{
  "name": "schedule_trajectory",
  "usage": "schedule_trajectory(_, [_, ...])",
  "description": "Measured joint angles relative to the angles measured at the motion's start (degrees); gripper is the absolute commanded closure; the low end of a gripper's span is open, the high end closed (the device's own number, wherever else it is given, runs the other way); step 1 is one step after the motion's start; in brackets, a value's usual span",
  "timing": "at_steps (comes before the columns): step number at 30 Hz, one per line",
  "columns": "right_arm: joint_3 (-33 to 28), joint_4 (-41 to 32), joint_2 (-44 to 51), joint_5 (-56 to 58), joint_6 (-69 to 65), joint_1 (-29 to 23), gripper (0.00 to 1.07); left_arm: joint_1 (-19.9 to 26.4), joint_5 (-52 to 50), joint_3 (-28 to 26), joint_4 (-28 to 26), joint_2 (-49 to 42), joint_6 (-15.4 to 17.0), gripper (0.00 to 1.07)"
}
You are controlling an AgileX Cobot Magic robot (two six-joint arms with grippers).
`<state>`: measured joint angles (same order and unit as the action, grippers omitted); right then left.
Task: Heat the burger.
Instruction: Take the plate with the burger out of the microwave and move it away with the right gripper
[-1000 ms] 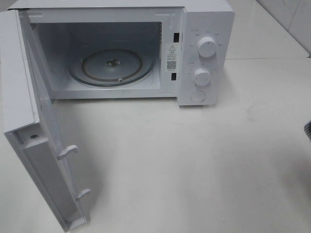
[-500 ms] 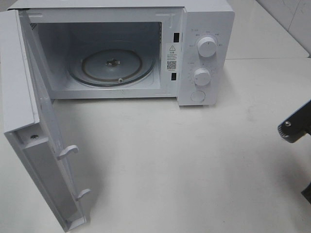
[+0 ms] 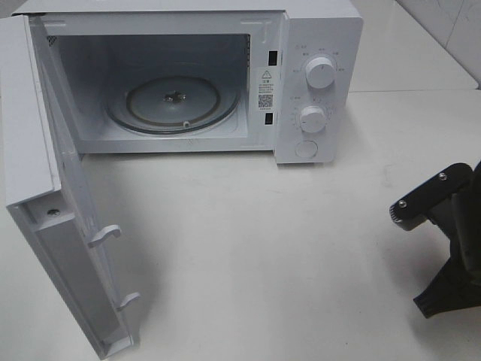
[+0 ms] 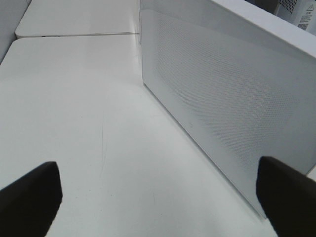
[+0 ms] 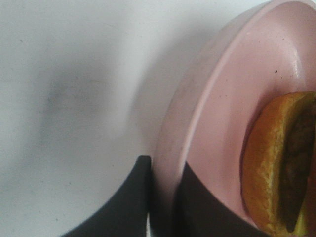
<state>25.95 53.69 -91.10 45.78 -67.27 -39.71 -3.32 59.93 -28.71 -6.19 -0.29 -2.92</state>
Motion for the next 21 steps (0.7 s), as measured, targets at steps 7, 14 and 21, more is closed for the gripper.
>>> schedule_trajectory(7, [0.11, 4.98, -6.13, -2.86, -7.96, 0.0, 1.07, 0.0, 0.0, 0.0, 0.0, 0.0, 0.0, 0.06])
schedule_trajectory(14, [0.17, 7.39, -10.83, -3.78, -14.21, 0.0, 1.03, 0.0, 0.0, 0.0, 0.0, 0.0, 0.0, 0.06])
schedule_trajectory(21, [0.17, 9.0, -12.15, -4.58, -16.9, 0.0, 0.91, 0.0, 0.0, 0.0, 0.0, 0.0, 0.0, 0.06])
